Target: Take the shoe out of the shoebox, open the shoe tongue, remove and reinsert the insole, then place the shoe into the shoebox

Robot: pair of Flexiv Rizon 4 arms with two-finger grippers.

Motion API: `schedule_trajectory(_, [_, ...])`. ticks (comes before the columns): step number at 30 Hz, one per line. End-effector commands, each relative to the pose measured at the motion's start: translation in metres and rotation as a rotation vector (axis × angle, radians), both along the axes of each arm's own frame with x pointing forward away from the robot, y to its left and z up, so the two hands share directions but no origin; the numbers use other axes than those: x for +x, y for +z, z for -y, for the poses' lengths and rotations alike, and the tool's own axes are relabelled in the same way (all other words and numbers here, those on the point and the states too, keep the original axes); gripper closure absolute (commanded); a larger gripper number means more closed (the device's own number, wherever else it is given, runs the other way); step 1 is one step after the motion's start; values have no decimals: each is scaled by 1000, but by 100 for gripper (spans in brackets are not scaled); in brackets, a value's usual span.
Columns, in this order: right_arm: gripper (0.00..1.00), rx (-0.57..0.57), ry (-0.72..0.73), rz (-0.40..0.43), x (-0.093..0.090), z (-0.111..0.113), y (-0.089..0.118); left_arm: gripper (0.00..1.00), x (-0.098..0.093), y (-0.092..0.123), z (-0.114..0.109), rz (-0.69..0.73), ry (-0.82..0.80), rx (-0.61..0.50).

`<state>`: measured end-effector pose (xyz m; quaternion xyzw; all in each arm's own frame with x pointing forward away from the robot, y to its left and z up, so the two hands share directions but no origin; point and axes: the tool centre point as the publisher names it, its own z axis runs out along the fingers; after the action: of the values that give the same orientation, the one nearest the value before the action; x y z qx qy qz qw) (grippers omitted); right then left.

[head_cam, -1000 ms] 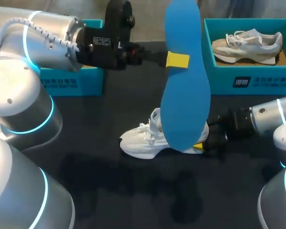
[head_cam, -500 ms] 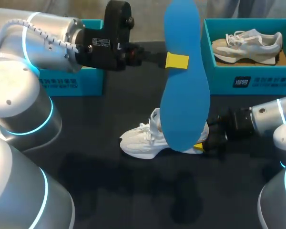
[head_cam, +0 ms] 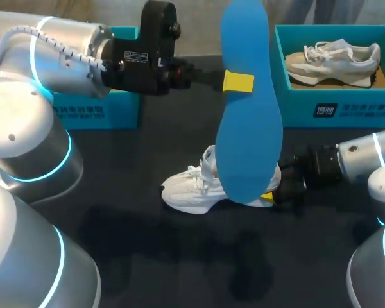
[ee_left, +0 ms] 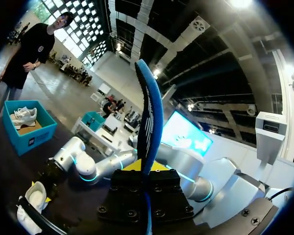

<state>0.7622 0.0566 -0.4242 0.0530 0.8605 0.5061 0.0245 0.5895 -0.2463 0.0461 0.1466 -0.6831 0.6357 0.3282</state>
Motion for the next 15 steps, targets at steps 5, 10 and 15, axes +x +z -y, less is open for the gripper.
schedule_trajectory(5, [0,-29,-3,-4,1,2,-4,100,0,-1,0,0,1,-2])
schedule_trajectory(10, [0,-81,-13,-1,0,9,2,100,0,-1,0,0,1,-2])
schedule_trajectory(15, [0,-149,-27,0,-2,18,16,100,0,-1,0,0,1,-2])
